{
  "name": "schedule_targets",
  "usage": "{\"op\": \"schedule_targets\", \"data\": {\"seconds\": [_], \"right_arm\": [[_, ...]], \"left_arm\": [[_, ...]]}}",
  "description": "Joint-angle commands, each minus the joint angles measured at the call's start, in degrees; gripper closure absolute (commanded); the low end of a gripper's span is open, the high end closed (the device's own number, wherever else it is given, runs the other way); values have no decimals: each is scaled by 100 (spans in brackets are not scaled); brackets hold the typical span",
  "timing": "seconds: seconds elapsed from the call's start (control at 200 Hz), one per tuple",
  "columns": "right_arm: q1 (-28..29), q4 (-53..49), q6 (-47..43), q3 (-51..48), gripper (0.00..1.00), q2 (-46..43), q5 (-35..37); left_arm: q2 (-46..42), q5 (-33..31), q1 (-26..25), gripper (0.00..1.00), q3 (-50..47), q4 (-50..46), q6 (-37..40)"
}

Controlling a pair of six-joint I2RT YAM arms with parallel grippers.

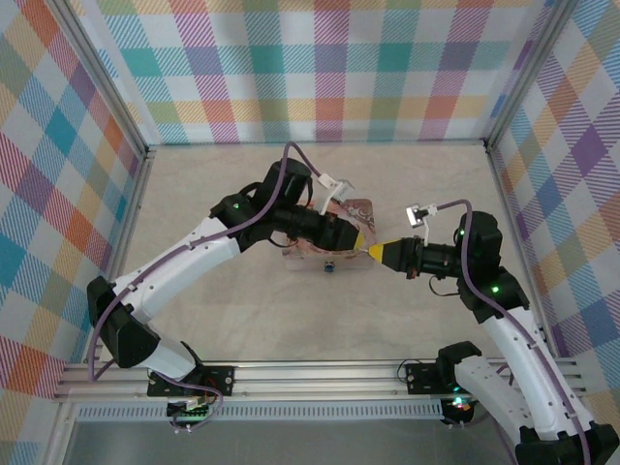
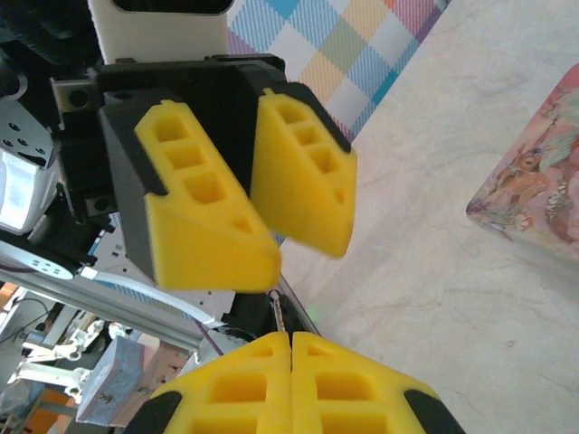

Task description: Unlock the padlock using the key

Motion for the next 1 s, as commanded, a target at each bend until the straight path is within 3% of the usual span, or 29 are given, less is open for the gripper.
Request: {"op": "schedule_targets", "data": {"seconds": [0.0, 0.105, 0.185, 0.25, 0.525, 0.75, 0.995], "right_arm": [[21, -125, -58, -21, 100, -46, 441], [-16, -293, -118, 18, 100, -24, 1010], [-58, -324, -115, 28, 100, 22, 1414], [-59, -463, -209, 99, 100, 91, 1889], [-61, -724, -549, 341, 100, 747, 3956], [-63, -361, -824, 385, 100, 1621, 5252], [-87, 84, -808, 382, 100, 2370, 5574]], "left_arm": [[-496, -583, 195, 55, -413, 396, -311], [-839, -1258, 252, 40, -880, 400, -477], [-1099, -1861, 252, 36, -1289, 418, -643], [-1310, -2457, 252, 25, -1655, 422, -857], [-1549, -4785, 311, 6, -2555, -41, -1445], [-950, -4950, 815, 0, -2723, 634, -1453], [407, -4537, 1274, 0, -2040, 1167, -1261]]}}
